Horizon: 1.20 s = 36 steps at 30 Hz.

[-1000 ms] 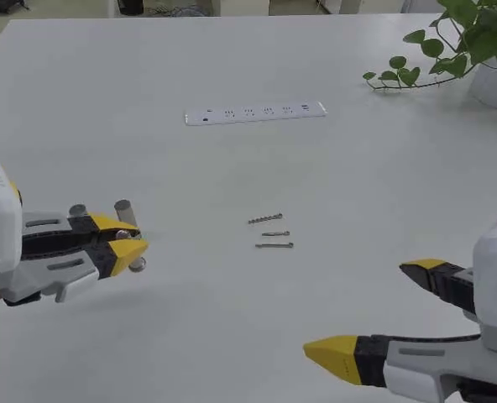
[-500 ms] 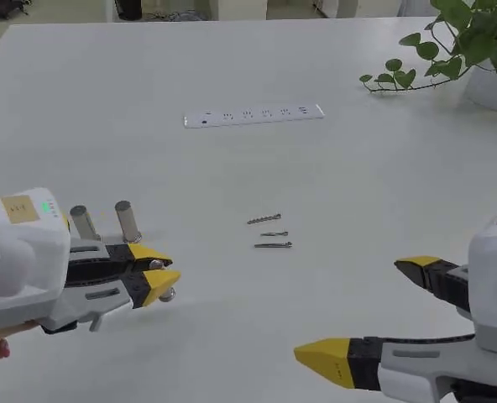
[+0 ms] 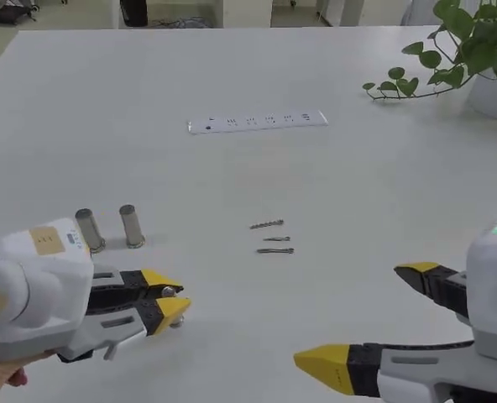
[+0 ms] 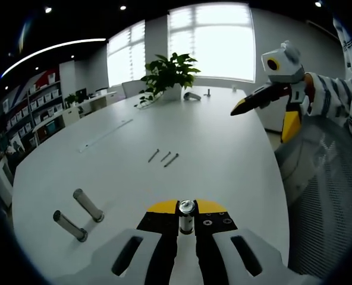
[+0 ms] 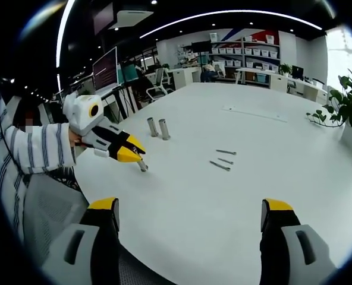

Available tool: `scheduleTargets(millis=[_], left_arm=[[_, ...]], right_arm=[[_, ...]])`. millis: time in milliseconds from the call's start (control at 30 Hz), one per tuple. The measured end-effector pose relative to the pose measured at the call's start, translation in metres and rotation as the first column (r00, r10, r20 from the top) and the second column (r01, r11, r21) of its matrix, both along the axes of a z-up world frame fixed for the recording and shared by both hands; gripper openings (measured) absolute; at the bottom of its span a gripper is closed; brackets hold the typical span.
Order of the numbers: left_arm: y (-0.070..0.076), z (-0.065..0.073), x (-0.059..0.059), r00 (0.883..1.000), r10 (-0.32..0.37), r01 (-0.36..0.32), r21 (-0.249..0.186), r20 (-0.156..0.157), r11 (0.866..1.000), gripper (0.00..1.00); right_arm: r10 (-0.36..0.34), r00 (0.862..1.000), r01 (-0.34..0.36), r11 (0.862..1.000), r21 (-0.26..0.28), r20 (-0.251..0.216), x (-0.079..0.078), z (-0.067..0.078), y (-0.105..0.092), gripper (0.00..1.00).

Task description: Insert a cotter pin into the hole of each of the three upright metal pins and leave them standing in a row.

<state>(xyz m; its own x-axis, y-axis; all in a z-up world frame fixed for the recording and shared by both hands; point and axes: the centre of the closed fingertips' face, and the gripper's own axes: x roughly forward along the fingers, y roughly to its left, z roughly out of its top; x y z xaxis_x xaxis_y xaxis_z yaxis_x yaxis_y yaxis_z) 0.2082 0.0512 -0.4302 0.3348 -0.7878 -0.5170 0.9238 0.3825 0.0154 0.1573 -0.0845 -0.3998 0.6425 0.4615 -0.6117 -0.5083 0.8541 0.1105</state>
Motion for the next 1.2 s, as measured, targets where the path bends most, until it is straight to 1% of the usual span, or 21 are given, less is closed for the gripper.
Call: scheduleTargets(millis=[133,233,367,667,1200], left_arm=[[-0.003,-0.005,-0.002,1.0,-0.005,0.005,0.006,-0.005,1.0,0.05],[-0.004,-0.01,-0.004,1.0,-0.008,0.008,0.029,-0.004,1.0,0.05],[-0.006,-0.015,-0.006,1.0,-0.015,0.015,0.039,-0.009,0.999,0.05],[-0.01,-0.02,-0.009,0.999,-0.028,0.028,0.041,-0.018,0.999,0.05],[-0.011,-0.021,-0.011,1.0,-0.019,0.02,0.027,-0.022,0.999,0.05]], right_arm=[[0.014,1.0,-0.014,1.0,-0.005,-0.007,-0.001,-0.001,0.003,0.98],[0.01,1.0,-0.011,1.0,-0.014,-0.015,-0.001,-0.003,0.003,0.98],[0.006,1.0,-0.006,1.0,-0.015,-0.018,-0.002,-0.004,0.002,0.98],[0.002,1.0,-0.002,1.0,-0.017,-0.022,-0.005,-0.006,0.001,0.98],[0.009,1.0,-0.009,1.0,-0.02,-0.023,-0.006,-0.007,0.002,0.97]])
